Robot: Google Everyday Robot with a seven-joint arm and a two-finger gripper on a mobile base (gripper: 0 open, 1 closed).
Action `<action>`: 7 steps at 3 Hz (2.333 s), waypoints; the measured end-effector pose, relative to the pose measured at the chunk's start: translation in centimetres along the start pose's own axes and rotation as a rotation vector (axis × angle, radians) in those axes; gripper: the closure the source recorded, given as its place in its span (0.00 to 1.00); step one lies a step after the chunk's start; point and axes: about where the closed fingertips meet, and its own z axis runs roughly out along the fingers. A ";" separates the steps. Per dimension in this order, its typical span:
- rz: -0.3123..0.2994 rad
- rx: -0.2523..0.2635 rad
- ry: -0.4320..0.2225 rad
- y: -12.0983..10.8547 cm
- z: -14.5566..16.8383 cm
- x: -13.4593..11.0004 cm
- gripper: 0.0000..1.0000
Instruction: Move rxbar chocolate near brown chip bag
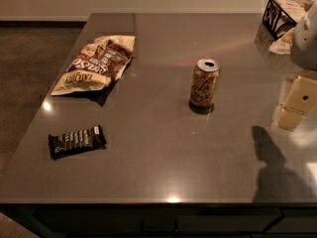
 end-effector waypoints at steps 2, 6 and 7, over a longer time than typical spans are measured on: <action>-0.036 -0.004 -0.016 -0.2 0.2 -2.5 0.00; -0.354 -0.165 -0.076 4.1 8.6 -21.3 0.00; -0.409 -0.200 -0.069 6.9 10.6 -24.0 0.00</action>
Offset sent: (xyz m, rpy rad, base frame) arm 0.0187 0.0546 0.0026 0.0121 0.0121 0.0915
